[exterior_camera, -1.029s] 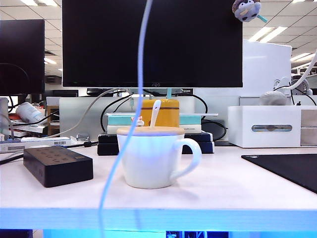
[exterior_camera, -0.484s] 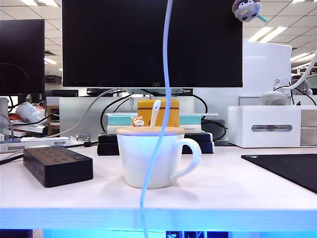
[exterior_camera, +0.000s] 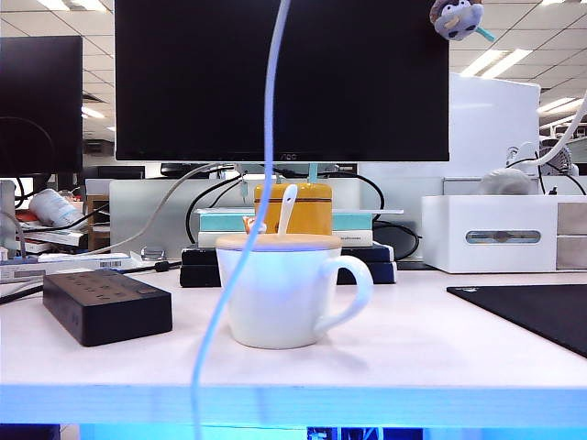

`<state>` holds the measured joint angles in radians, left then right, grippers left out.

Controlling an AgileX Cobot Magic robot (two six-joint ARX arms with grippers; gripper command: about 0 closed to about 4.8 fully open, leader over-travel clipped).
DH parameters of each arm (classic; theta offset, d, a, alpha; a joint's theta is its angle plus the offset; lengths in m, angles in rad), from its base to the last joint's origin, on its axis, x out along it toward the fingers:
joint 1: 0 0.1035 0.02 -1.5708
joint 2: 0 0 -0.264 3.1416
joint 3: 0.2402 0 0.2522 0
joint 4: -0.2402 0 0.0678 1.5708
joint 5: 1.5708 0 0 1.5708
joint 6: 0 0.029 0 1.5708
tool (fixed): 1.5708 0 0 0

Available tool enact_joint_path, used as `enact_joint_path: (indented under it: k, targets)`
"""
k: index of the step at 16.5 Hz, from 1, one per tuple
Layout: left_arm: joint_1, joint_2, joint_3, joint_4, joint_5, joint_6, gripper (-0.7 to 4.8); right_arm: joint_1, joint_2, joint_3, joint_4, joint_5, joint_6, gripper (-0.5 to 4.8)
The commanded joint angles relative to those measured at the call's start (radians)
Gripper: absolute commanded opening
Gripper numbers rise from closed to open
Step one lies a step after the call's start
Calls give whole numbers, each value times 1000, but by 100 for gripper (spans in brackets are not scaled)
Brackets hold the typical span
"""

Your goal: Plug the white charger into the left socket.

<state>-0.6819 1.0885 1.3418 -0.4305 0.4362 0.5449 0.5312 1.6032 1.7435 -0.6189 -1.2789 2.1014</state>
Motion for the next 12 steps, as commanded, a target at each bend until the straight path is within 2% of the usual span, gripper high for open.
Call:
enact_joint_path:
  k: [1, 12]
  targets:
    - [-5, -2, 3, 40, 43, -27, 383, 3, -6, 6, 17, 5, 27, 125]
    - [-5, -2, 3, 43, 11, -29, 367, 3, -6, 6, 18, 0, 27, 125]
